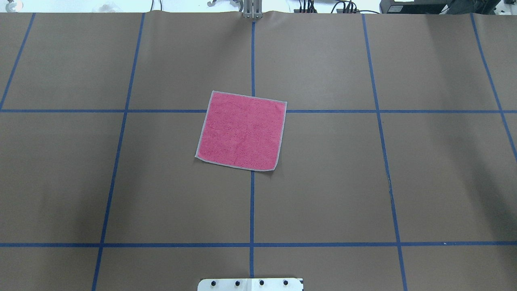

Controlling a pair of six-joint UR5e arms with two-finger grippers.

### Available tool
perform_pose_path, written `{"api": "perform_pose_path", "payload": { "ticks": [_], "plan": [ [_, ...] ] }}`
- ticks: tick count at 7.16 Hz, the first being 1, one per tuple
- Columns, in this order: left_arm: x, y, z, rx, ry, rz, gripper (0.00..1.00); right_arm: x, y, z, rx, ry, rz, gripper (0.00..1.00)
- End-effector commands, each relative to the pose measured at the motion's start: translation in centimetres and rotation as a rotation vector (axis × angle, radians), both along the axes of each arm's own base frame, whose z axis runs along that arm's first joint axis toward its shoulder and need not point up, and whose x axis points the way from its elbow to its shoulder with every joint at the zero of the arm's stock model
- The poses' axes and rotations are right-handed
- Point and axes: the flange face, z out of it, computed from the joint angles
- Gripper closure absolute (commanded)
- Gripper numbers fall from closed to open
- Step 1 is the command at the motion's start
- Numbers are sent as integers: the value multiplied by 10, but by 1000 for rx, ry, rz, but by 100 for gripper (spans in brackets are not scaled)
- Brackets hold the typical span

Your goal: Fold towel twice with both arms

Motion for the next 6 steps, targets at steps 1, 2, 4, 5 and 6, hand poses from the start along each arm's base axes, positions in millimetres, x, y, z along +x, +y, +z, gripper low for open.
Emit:
{"api": "perform_pose_path", "payload": {
  "ticks": [1,2,4,5,6],
  "plan": [
    [8,2,-14,29,11,16,0,-2,-1,3,-7,-7,-3,0],
    [12,5,-17,36,12,25,0,-3,-1,-2,0,-20,-7,0],
    [31,6,-18,38,12,66,0,-14,-1,-12,32,-79,-27,0],
    [31,6,-19,39,12,66,0,-16,-1,-14,40,-84,-30,0],
    [34,7,-19,37,12,73,0,-21,-2,-15,48,-87,-37,0]
  ]
}}
